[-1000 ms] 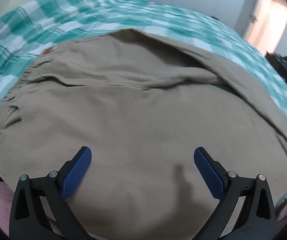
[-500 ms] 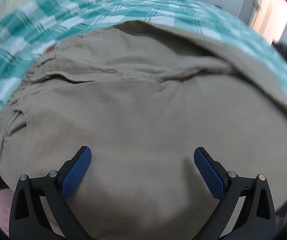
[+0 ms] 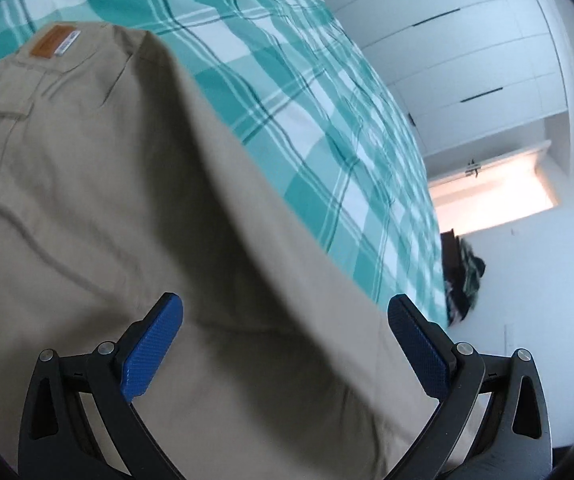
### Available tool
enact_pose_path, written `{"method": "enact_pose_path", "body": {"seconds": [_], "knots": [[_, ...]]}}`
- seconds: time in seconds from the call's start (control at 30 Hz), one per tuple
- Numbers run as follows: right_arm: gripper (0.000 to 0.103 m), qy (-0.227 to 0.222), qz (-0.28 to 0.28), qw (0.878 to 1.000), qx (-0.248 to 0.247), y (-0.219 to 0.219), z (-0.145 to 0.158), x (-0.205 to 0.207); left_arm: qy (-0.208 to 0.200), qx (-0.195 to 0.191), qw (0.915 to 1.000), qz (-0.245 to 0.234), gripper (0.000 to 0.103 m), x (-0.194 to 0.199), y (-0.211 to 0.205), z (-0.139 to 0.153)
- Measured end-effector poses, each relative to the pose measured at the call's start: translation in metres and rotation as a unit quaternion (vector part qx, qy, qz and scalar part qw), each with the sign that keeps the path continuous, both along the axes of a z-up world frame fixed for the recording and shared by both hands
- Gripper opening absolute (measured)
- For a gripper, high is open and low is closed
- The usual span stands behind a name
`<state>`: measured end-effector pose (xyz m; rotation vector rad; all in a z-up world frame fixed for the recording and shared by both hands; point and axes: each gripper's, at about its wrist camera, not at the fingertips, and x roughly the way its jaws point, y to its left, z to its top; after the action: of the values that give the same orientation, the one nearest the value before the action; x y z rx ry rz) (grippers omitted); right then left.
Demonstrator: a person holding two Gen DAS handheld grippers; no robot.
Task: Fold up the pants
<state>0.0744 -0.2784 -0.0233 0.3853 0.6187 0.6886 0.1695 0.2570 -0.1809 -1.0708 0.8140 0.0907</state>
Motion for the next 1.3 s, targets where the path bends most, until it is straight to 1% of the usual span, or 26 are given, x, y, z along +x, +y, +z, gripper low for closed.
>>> {"method": "enact_pose_path", "body": {"seconds": [0.17,0.23,0.3,0.33,0.4,0.47,0.53,0.57,0.63,0.67,0.73,0.77,0.83,0.87,0.9,0.93,0.97,1.0,1.03,1.07,1.1,1.17,1.2,1.23,1.27,1.3], "knots": [[0.003,-0.016,0.065,0.998,0.016,-0.020,0.014,-0.027,0.022,0.014,0.9996,-0.006,0.101,0.010,0.011,-0.003],[0.003,-0.017,0.097,0.995,0.025,-0.030,0.014,-0.030,0.023,0.005,0.9997,-0.003,0.092,0.005,0.013,-0.007],[0.003,-0.014,0.121,0.992,0.020,-0.040,0.010,-0.028,0.021,-0.014,0.9997,-0.006,0.046,0.005,0.015,-0.009],[0.003,-0.007,0.128,0.992,0.017,-0.045,0.006,-0.024,0.020,-0.023,0.9995,-0.008,0.038,0.005,0.014,-0.010],[0.003,0.003,0.133,0.991,0.012,-0.052,-0.004,-0.012,0.026,-0.036,0.9990,-0.007,0.004,0.008,0.013,-0.011],[0.003,0.012,0.105,0.994,-0.020,-0.056,-0.013,0.008,0.025,-0.033,0.9991,-0.003,0.003,0.008,0.012,-0.003],[0.003,0.025,0.048,0.997,-0.059,-0.061,-0.015,0.040,-0.009,-0.025,0.9997,0.001,0.003,0.004,0.008,0.021],[0.003,0.020,0.018,0.997,-0.072,-0.065,-0.009,0.058,-0.041,-0.007,0.9991,0.000,0.003,-0.002,0.001,0.047],[0.003,-0.015,-0.007,0.998,-0.061,-0.071,0.011,0.077,-0.084,0.032,0.9960,-0.007,0.003,-0.018,-0.012,0.085],[0.003,-0.036,-0.011,0.998,-0.052,-0.076,0.022,0.082,-0.104,0.068,0.9922,-0.013,0.003,-0.035,-0.022,0.107],[0.003,-0.049,-0.011,0.998,-0.046,-0.087,0.030,0.087,-0.112,0.107,0.9877,-0.025,0.004,-0.061,-0.038,0.120],[0.003,-0.040,-0.009,0.998,-0.043,-0.096,0.026,0.087,-0.102,0.116,0.9873,-0.036,0.004,-0.082,-0.050,0.112],[0.003,0.001,-0.004,0.999,-0.039,-0.113,0.002,0.083,-0.065,0.105,0.9910,-0.051,0.004,-0.105,-0.065,0.080],[0.003,0.034,-0.008,0.998,-0.050,-0.121,-0.022,0.080,-0.024,0.090,0.9932,-0.070,0.005,-0.117,-0.078,0.045],[0.003,0.067,-0.012,0.996,-0.065,-0.127,-0.044,0.079,0.007,0.080,0.9935,-0.081,0.005,-0.122,-0.087,0.020],[0.004,0.116,-0.023,0.989,-0.093,-0.133,-0.075,0.079,0.039,0.066,0.9934,-0.086,0.005,-0.125,-0.094,-0.004],[0.004,0.169,-0.037,0.977,-0.122,-0.138,-0.108,0.080,0.068,0.047,0.9929,-0.086,0.005,-0.129,-0.099,-0.029],[0.004,0.212,-0.042,0.967,-0.136,-0.142,-0.132,0.081,0.079,0.044,0.9926,-0.081,0.005,-0.131,-0.102,-0.041],[0.004,0.259,-0.050,0.953,-0.150,-0.145,-0.158,0.080,0.077,0.047,0.9929,-0.078,0.005,-0.131,-0.102,-0.045],[0.005,0.286,-0.058,0.943,-0.158,-0.148,-0.177,0.078,0.074,0.050,0.9932,-0.076,0.005,-0.132,-0.102,-0.044],[0.006,0.294,-0.057,0.942,-0.153,-0.149,-0.183,0.077,0.072,0.052,0.9932,-0.076,0.005,-0.130,-0.101,-0.040],[0.014,0.277,-0.064,0.948,-0.141,-0.154,-0.173,0.078,0.062,0.057,0.9932,-0.079,0.005,-0.127,-0.097,-0.032],[0.033,0.269,-0.066,0.952,-0.128,-0.158,-0.168,0.076,0.060,0.063,0.9929,-0.081,0.005,-0.125,-0.096,-0.029],[0.062,0.264,-0.070,0.956,-0.110,-0.162,-0.165,0.075,0.060,0.065,0.9927,-0.081,0.005,-0.122,-0.096,-0.030],[0.070,0.260,-0.082,0.958,-0.090,-0.169,-0.163,0.073,0.061,0.065,0.9928,-0.080,0.005,-0.122,-0.098,-0.033],[0.071,0.258,-0.096,0.959,-0.068,-0.178,-0.162,0.071,0.065,0.064,0.9928,-0.078,0.005,-0.122,-0.098,-0.036]]}}
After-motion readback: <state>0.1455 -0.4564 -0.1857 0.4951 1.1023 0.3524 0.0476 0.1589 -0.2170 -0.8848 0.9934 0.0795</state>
